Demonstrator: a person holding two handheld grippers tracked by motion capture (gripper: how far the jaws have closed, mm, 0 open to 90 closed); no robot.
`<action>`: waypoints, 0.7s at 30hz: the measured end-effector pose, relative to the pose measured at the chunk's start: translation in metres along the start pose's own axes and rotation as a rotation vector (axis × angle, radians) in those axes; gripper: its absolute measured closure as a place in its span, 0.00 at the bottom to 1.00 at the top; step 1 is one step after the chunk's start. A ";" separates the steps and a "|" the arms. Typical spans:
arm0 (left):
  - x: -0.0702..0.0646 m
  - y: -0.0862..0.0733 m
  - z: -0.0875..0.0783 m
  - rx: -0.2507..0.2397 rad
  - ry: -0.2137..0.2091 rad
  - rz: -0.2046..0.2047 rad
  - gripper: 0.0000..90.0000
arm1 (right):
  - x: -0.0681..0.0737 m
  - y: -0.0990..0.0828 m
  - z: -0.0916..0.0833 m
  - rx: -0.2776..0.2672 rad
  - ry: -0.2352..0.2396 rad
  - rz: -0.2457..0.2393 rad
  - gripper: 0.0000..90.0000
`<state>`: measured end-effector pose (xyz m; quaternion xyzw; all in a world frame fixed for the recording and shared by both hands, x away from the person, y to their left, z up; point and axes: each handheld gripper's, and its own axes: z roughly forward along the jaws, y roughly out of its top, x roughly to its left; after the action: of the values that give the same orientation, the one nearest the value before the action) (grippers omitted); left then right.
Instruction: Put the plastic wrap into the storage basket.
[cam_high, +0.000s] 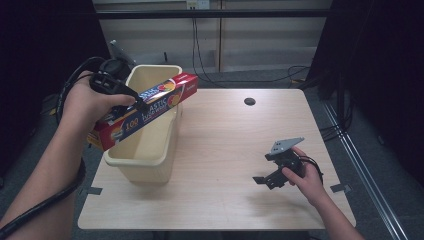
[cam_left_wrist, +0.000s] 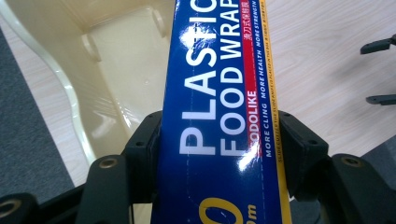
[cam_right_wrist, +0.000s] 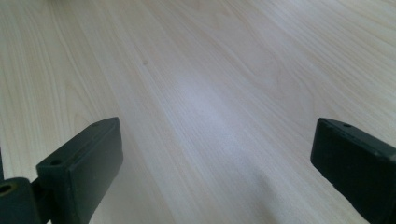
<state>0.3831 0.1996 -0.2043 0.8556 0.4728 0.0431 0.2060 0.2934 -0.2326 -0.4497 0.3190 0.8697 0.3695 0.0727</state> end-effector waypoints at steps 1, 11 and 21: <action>0.002 -0.001 -0.001 -0.002 -0.002 -0.004 0.46 | 0.000 0.000 0.000 -0.001 0.002 -0.001 0.03; 0.005 -0.004 -0.005 -0.011 -0.002 -0.031 0.46 | -0.002 -0.003 -0.002 0.002 0.001 -0.001 0.03; 0.008 -0.006 -0.015 -0.032 0.006 -0.049 0.46 | -0.001 -0.003 -0.004 0.005 -0.001 -0.007 0.03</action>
<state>0.3786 0.2131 -0.1942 0.8402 0.4936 0.0481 0.2193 0.2913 -0.2374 -0.4495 0.3164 0.8717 0.3668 0.0737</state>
